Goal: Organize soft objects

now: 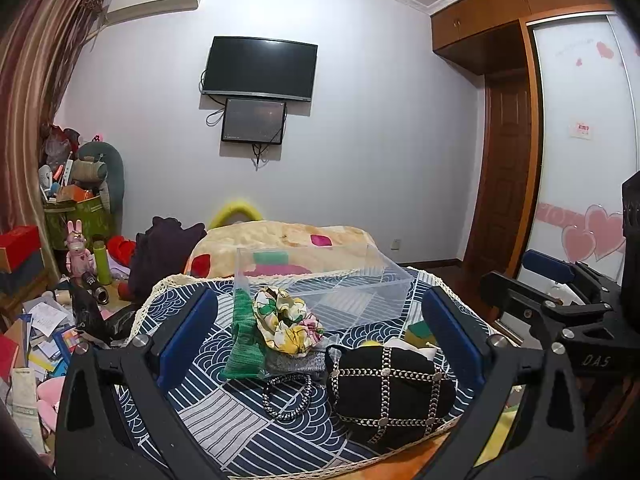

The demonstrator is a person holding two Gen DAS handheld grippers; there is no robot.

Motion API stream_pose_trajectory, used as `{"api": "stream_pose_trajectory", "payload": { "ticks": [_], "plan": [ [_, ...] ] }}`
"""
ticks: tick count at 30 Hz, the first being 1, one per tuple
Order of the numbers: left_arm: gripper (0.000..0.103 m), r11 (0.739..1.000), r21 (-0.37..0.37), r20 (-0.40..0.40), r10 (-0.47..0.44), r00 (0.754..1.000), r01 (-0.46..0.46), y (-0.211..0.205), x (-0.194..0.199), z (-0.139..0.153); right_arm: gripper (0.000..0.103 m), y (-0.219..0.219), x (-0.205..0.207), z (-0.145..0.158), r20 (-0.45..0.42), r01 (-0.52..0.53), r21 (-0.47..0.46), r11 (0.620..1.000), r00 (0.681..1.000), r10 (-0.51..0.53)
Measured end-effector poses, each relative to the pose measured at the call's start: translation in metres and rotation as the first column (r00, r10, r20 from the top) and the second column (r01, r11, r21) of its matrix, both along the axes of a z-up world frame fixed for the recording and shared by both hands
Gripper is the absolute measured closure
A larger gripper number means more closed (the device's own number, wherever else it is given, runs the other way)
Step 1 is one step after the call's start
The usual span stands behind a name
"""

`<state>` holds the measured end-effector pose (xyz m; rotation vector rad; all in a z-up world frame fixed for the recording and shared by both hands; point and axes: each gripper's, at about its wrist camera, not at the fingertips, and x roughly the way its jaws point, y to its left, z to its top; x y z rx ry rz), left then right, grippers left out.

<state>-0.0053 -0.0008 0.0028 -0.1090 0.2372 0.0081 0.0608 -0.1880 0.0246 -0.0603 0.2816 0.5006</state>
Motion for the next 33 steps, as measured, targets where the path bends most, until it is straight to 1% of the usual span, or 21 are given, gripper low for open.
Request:
{"api": "stream_pose_trajectory", "payload": {
  "ticks": [33],
  "plan": [
    [0.0, 1.0, 0.01, 0.015, 0.003, 1.0, -0.003, -0.0025, -0.0054, 0.0044, 0.0, -0.0011, -0.0041, 0.0032, 0.017, -0.005, 0.01, 1.0, 1.0, 0.005]
  ]
}}
